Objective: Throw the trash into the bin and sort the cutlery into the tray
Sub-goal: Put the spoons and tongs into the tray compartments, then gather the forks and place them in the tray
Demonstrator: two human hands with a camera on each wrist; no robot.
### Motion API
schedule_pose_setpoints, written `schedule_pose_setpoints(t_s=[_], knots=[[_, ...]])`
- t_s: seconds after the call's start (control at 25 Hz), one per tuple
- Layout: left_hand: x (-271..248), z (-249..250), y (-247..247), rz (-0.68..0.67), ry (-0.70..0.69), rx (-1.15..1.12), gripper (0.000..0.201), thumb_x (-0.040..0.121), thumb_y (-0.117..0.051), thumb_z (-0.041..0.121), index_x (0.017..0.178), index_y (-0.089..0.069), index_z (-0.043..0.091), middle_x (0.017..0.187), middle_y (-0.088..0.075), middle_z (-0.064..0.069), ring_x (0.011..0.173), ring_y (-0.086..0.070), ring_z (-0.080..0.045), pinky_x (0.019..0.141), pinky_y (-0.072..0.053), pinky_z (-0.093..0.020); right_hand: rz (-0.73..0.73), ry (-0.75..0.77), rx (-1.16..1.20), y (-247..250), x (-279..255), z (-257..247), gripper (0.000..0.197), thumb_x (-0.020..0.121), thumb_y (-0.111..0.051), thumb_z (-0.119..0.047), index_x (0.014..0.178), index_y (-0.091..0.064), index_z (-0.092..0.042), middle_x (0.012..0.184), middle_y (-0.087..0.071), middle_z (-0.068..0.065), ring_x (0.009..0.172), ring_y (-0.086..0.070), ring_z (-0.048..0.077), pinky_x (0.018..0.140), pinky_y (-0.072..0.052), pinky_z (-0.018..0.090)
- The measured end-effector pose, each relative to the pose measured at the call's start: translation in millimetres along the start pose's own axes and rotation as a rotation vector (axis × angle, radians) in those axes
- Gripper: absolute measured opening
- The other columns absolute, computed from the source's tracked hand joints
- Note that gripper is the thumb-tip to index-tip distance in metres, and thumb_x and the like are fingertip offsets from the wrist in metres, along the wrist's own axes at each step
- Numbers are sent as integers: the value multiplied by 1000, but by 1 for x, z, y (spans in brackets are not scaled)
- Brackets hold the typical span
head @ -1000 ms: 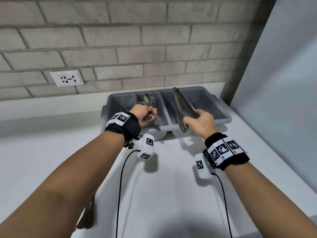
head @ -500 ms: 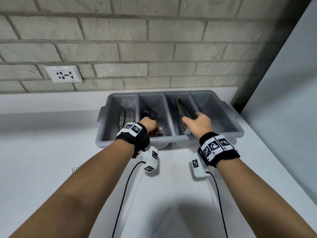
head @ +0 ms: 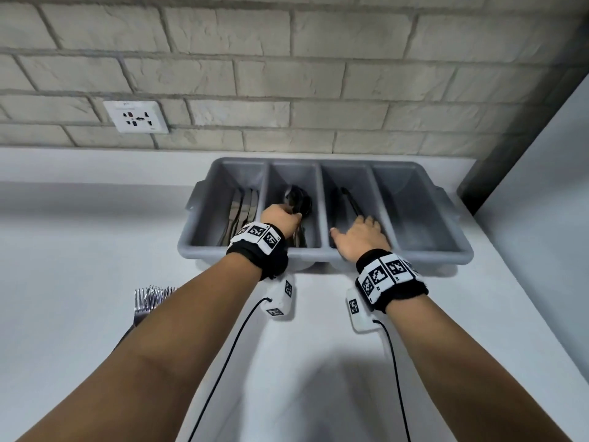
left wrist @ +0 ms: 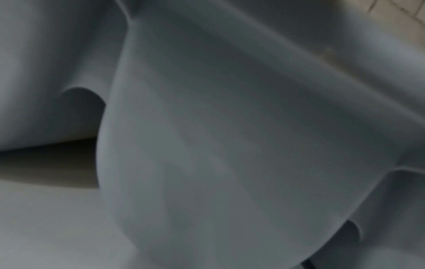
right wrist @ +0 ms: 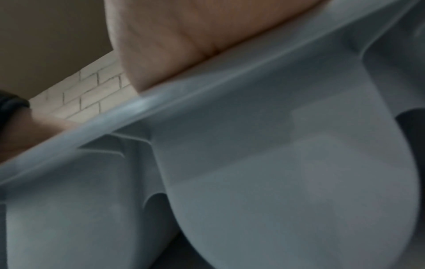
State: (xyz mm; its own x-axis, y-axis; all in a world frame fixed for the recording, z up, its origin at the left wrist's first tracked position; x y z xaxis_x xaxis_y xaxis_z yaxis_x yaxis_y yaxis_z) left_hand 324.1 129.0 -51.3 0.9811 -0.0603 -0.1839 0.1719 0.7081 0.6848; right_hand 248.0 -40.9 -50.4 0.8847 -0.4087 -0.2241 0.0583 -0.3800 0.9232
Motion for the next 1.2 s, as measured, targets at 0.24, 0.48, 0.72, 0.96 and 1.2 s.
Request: schedule_pose_setpoints(t_s=[0.24, 0.48, 0.72, 0.96, 1.2], knots=[[-13, 11, 21, 178, -94, -194, 28, 85, -53, 3, 105, -71, 6, 110, -72, -16, 103, -66, -30, 91, -50, -28, -85, 77, -197, -11, 5, -4, 72, 93, -22, -51, 146, -22, -2, 157, -16, 20, 145, -16, 32, 119, -15, 42], [-53, -1, 56, 193, -193, -213, 26, 86, -51, -1, 102, -71, 5, 88, -68, -6, 75, -63, -11, 78, -40, -13, -55, 64, -261, 0, -5, -9, 64, 93, -29, -46, 144, -30, -6, 157, -17, 19, 145, -13, 36, 118, -15, 46], [-89, -70, 128, 83, -89, -38, 29, 86, -59, 8, 114, -65, 6, 114, -66, -11, 103, -62, -26, 84, -50, -22, 366, 328, -3, 43, -97, -71, 41, 89, -45, -26, 124, -51, -7, 124, -55, 15, 113, -51, 35, 88, -45, 41], [-127, -201, 171, -88, 230, 503, 45, 89, -53, 26, 130, -53, 5, 138, -53, -13, 127, -48, -27, 103, -39, -31, -132, 450, 316, -60, -160, -167, 28, 87, -54, -25, 110, -59, -11, 96, -61, 4, 92, -59, 25, 80, -45, 29], [-150, -234, 141, -285, 201, 604, 50, 80, -60, 50, 96, -68, 3, 95, -67, -14, 94, -61, -26, 78, -46, -30, -377, 323, 266, -161, -153, -211, 54, 85, -59, -21, 133, -41, -4, 139, -48, 17, 122, -51, 33, 98, -47, 39]])
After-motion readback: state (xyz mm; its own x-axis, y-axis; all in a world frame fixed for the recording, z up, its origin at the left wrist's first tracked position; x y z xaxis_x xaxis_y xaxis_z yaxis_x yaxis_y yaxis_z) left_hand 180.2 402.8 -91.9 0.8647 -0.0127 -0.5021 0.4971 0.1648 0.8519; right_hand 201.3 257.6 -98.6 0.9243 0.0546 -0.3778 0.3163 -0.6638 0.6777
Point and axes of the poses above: each hand's wrist, its own x-axis towards the middle knuckle, its own y-axis out of the back of the hand, z = x × y, the point moved 9 cm from there along x, towards the middle knuckle
